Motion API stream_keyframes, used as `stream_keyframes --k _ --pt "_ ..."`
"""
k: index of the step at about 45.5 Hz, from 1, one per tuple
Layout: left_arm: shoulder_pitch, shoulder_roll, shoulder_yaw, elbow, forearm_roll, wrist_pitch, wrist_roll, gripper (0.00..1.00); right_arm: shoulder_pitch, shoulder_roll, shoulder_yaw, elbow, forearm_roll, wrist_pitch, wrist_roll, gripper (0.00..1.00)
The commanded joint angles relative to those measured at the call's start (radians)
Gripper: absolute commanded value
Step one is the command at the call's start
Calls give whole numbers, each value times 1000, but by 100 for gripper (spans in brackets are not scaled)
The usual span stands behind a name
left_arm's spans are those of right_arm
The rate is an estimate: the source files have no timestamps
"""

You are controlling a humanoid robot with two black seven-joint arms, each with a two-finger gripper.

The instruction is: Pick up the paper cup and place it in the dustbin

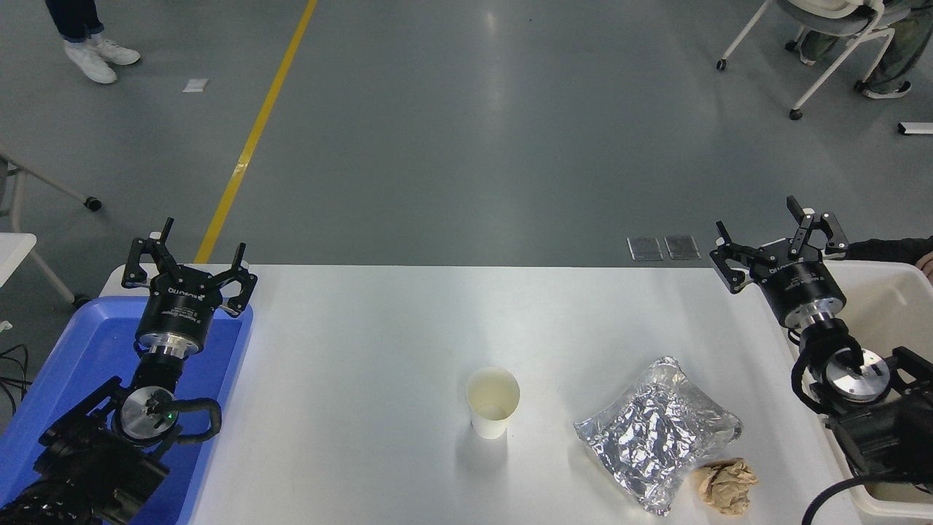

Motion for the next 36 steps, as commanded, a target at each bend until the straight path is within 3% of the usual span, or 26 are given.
stream_keyframes --k 1,14,27,36 --pt "1 -1 -2 -1 2 0 3 100 -7 5 -2 1 5 9 -1 100" --pt "-2 0 4 0 0 0 -1 100 50 2 -48 66 -91 15 -5 100" --pt "-2 2 6 -1 -2 0 -1 100 355 -141 -241 179 -512 15 -9 100" --pt "-1 2 6 0 -2 0 -1 100 600 -300 -522 417 -745 17 -15 100"
